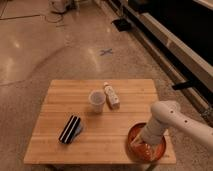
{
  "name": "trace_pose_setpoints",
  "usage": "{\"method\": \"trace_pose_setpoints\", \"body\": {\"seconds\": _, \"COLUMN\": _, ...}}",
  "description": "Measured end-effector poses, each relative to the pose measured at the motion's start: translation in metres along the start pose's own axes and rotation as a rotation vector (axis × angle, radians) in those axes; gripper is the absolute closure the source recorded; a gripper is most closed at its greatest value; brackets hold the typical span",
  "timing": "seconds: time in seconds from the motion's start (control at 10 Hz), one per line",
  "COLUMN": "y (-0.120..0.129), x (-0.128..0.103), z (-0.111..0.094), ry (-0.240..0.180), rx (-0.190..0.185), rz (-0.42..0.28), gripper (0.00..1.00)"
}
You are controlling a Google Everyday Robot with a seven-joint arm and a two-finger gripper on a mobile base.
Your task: Push the ceramic bowl across the table
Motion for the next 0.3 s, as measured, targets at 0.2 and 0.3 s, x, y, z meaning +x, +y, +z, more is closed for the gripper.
{"method": "trace_pose_setpoints", "body": {"seconds": 0.2, "y": 0.004, "x": -0.0009, "z": -0.0025, "ry": -0.015, "rx": 0.007, "rz": 0.012, "gripper": 0.31}}
{"method": "trace_pose_setpoints", "body": {"seconds": 0.3, "y": 0.004, "x": -0.001, "z": -0.0023, "ry": -0.015, "rx": 0.006, "rz": 0.011, "gripper": 0.31}}
